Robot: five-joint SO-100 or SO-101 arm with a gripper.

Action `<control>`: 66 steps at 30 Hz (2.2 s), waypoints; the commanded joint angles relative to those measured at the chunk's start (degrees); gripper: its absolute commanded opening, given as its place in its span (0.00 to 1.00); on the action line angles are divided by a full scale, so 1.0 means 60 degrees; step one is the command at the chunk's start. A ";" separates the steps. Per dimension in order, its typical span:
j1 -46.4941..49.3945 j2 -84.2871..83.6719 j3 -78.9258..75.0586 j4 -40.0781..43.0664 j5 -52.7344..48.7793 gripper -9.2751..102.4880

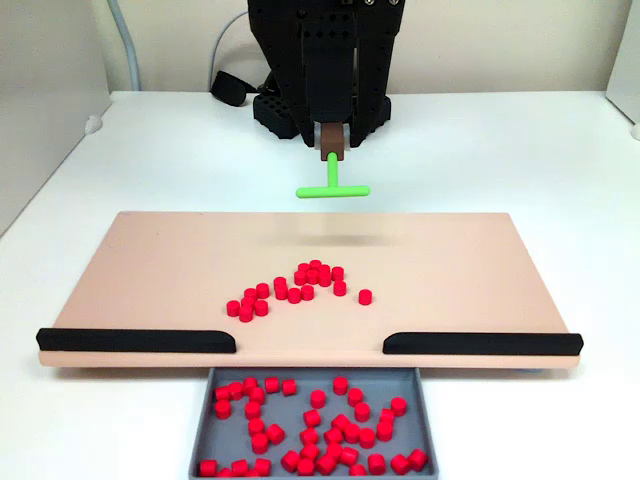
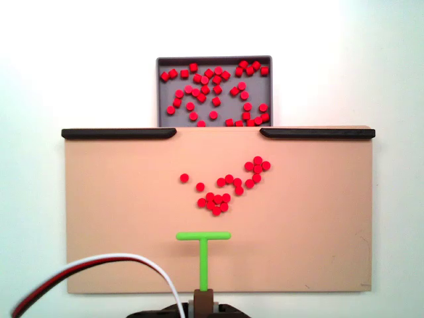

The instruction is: Gather the bottom side granules

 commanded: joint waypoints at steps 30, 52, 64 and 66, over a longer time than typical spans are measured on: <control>0.0103 0.0059 -0.0293 -0.0015 -0.0220 0.09; 0.0615 0.1875 0.2783 -0.2300 -0.0703 0.08; 0.0762 0.1816 0.3867 -0.3208 -0.0879 0.08; 0.0732 0.1699 0.3867 -0.3325 -0.0850 0.08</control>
